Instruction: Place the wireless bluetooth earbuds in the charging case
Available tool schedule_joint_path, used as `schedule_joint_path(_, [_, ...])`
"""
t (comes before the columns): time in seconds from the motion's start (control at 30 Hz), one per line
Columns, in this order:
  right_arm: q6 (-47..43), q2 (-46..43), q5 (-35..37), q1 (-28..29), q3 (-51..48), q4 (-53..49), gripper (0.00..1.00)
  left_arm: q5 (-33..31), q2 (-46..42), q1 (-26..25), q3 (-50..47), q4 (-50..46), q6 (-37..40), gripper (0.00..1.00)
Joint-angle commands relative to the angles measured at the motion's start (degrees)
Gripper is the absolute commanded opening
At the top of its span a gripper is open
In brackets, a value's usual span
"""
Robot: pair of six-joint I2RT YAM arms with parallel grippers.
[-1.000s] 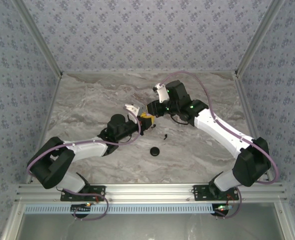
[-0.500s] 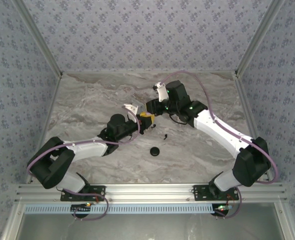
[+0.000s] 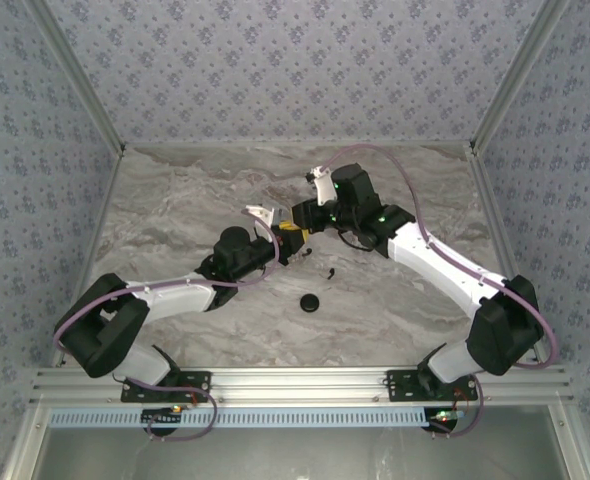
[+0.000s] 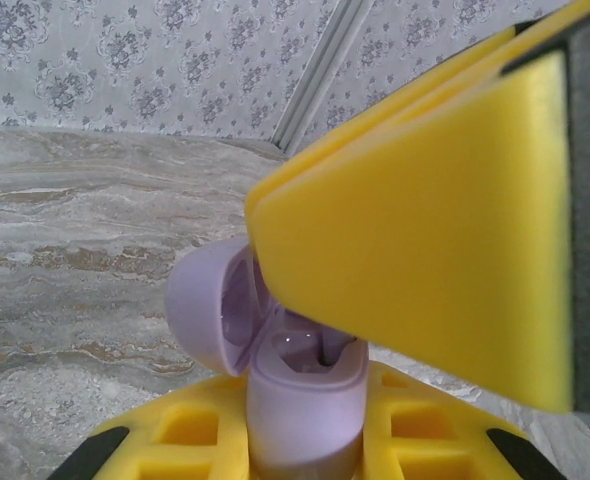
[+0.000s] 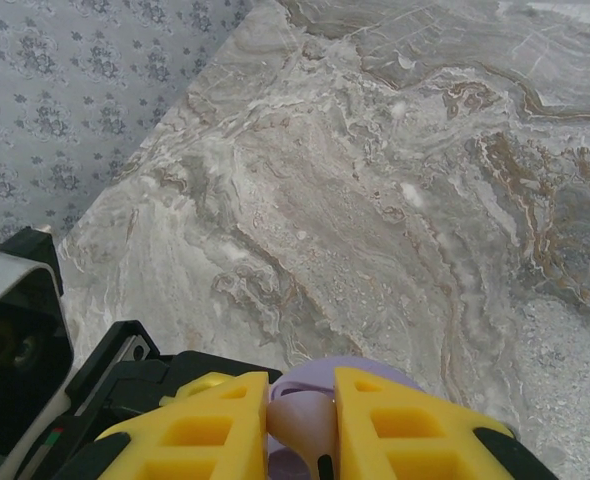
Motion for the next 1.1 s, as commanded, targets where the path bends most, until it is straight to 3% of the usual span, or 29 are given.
schedule_joint_path(0.0, [0.7, -1.8, 0.3, 0.5, -0.5, 0.0, 0.21, -1.1, -1.3, -0.4, 1.9, 2.1, -0.4, 0.21])
schedule_joint_path(0.77, [-1.6, -3.0, 0.0, 0.5, -0.4, -3.6, 0.30, 0.3, -2.4, -0.4, 1.7, 0.7, 2.1, 0.20])
schedule_joint_path(1.07, [-3.3, -6.2, 2.9, 0.1, 0.3, -6.8, 0.35, 1.2, -3.6, -0.4, 1.9, -4.1, 5.1, 0.20])
